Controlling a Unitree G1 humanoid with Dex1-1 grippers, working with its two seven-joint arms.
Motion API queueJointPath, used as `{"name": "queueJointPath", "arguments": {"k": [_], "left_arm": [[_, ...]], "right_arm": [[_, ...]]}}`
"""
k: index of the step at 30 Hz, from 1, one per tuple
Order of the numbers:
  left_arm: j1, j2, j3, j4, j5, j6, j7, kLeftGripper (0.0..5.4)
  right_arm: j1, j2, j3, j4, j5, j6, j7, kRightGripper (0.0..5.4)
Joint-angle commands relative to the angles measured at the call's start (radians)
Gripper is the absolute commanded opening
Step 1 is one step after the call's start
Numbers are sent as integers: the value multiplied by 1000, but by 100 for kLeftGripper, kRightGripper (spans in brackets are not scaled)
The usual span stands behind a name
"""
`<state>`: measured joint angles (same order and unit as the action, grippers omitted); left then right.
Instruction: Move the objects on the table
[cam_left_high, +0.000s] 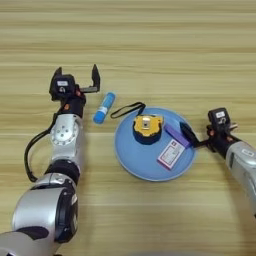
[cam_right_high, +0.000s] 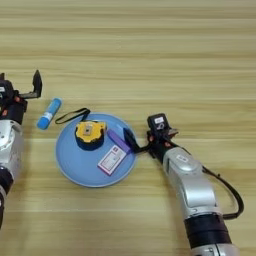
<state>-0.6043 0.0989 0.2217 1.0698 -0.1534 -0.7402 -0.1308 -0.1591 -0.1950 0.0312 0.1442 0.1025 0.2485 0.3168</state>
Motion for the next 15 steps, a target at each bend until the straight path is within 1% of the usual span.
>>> {"name": "queueJointPath", "arguments": {"k": [1, 7, 15], "left_arm": [[9, -1, -5, -9, 16, -8, 7, 540], [10, 0, -6, -9, 16, -9, 7, 540], [11, 0, -7, -9, 16, -11, 8, 540]], "right_arm": [[-41, -38, -25, 78, -66, -60, -64, 538], [-76, -50, -33, 130, -91, -124, -77, 538], [-119, -54, -35, 183, -94, -172, -60, 538]]}}
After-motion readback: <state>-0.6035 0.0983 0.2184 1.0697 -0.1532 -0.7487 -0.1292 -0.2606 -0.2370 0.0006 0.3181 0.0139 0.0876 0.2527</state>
